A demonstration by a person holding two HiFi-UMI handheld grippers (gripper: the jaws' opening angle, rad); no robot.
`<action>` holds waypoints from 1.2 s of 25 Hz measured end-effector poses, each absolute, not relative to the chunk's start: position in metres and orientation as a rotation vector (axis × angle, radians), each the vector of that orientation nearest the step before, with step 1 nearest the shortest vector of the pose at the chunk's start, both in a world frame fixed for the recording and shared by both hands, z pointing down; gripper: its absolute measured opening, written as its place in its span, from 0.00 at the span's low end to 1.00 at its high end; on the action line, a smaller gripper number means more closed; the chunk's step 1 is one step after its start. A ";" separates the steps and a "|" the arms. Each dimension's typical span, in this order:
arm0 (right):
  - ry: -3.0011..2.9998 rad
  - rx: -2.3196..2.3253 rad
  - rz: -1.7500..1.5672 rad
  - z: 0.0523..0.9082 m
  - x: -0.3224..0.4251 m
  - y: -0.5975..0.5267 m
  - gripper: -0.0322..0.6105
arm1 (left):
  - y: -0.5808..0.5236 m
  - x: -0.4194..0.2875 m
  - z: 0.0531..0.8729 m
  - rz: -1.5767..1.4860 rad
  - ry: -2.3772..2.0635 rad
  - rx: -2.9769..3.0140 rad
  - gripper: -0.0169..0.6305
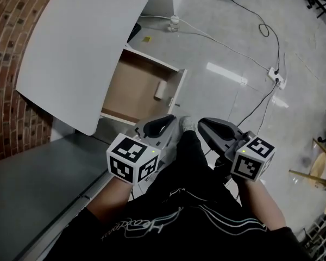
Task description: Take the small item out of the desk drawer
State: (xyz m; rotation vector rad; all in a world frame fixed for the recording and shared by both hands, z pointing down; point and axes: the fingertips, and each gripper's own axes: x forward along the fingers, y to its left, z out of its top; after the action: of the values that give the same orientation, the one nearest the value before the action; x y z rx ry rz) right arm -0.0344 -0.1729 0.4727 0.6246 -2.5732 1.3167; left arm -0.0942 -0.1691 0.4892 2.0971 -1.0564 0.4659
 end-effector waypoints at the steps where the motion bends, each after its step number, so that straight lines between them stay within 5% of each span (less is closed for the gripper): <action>1: -2.567 0.621 1.331 0.477 -0.035 -0.184 0.14 | -0.179 -0.095 0.495 0.474 -1.060 2.093 0.07; 11: -2.473 0.613 1.434 0.544 -0.031 -0.252 0.14 | -0.253 -0.125 0.590 0.601 -1.120 2.000 0.08; 30: -2.364 0.593 1.522 0.632 -0.025 -0.303 0.14 | -0.302 -0.164 0.760 0.836 -1.112 1.748 0.32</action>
State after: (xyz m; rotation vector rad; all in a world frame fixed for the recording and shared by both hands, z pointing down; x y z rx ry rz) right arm -0.0245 -0.3034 0.6315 0.5932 -2.3640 1.5222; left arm -0.1638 -0.3019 0.7605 1.7483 -1.1116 0.8362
